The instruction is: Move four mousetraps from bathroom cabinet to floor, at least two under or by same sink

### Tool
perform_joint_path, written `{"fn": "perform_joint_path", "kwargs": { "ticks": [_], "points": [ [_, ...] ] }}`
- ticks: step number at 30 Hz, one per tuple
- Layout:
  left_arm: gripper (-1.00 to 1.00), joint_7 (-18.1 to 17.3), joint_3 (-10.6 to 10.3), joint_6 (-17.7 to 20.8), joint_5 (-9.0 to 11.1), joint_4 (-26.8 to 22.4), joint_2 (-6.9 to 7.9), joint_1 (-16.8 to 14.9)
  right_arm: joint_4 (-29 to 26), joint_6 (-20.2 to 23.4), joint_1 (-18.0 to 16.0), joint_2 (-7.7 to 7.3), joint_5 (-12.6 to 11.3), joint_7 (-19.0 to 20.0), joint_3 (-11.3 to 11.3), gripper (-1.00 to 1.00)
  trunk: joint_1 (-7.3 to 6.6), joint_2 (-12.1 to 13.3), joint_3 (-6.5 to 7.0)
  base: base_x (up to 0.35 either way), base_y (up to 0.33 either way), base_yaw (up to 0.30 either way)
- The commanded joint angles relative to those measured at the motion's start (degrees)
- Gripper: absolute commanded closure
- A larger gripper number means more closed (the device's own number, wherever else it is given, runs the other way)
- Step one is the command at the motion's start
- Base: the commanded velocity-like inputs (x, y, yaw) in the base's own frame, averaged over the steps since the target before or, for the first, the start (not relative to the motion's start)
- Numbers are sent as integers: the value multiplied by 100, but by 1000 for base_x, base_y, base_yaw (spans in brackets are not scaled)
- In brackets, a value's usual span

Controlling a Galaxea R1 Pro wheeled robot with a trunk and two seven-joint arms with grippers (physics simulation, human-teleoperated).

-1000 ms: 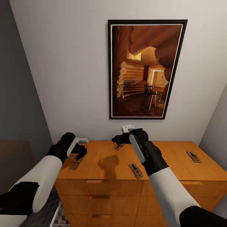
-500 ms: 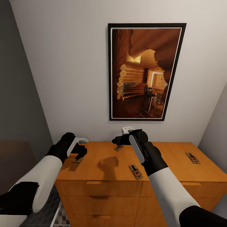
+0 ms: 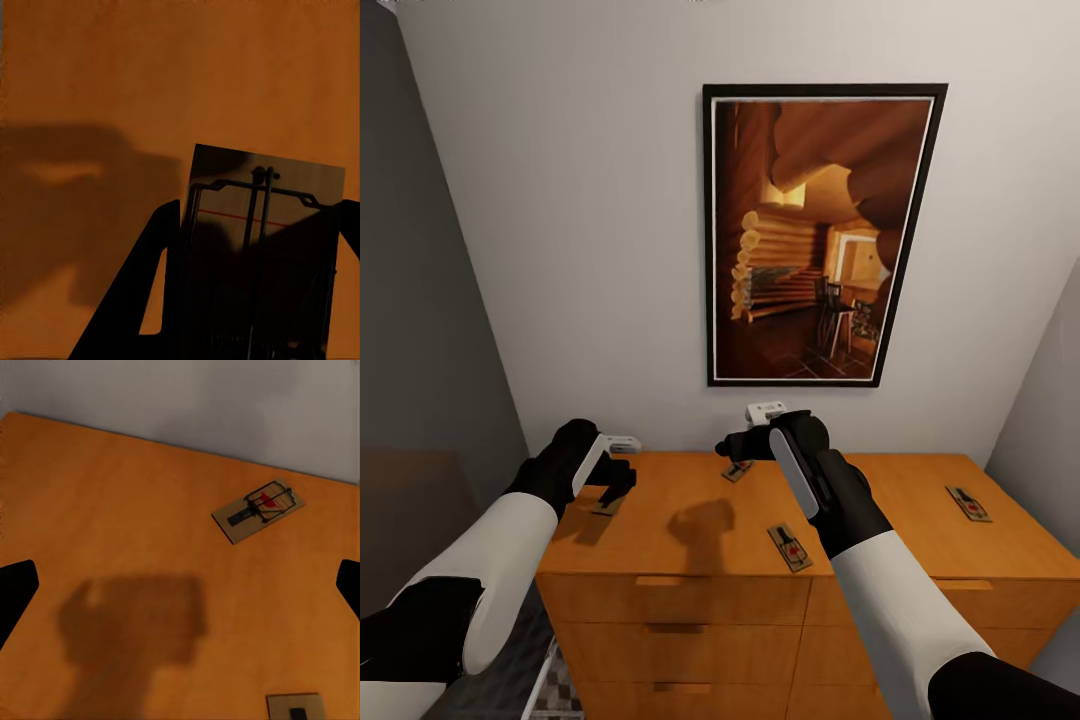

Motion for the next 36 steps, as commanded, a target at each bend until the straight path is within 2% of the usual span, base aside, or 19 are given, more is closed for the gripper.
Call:
{"fn": "perform_joint_path", "kwargs": {
  "ticks": [1, 33, 36],
  "points": [
    [100, -8, -17, 22, -12, -6, 3, -4, -3, 21, -6, 0, -39, -37, 3, -100, -20, 33, 8, 0, 0, 0],
    [100, -1, -41, 22, -2, -18, 3, -4, 6, 21, -5, 0, -39, -37, -6, -100, -723, 1316, 582, 0, 0, 0],
    [100, 0, -42, 22, -1, -18, 3, -4, 8, 21, -5, 0, -39, -37, -6, -100, -723, 1316, 582, 0, 0, 0]
  ]
}}
